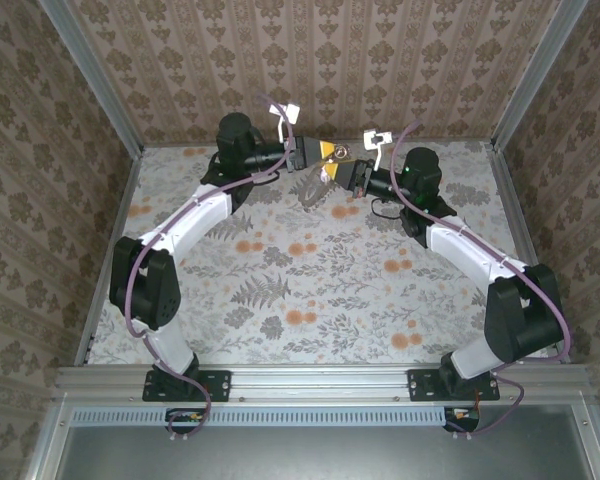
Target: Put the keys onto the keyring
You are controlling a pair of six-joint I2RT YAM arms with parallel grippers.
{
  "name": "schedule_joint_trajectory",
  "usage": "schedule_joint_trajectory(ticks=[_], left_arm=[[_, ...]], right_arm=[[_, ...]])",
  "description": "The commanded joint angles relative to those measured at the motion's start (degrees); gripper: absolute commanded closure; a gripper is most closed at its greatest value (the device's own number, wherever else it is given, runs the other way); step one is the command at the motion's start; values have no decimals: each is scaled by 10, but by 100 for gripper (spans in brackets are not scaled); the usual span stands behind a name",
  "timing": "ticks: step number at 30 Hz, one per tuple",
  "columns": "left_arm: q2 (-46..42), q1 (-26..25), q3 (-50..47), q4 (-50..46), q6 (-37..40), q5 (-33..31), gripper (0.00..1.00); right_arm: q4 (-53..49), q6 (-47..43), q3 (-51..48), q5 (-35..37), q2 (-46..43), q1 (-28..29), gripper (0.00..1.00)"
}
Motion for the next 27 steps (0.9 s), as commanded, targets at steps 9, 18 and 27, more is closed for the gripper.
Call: schedule_joint_trajectory(ticks=[9,18,27], left_arm=[[-26,-4,-11,89,-49,-27,100],[-25,-4,-15,130,-78,-21,100],[-27,-5,-18,140,-90,-26,100]], right_arm=[[-89,-34,-27,20,-80,-13,63],[-134,-31,-38,80,-170,-39,58],[-13,89,-6,133,-118,-38,63]])
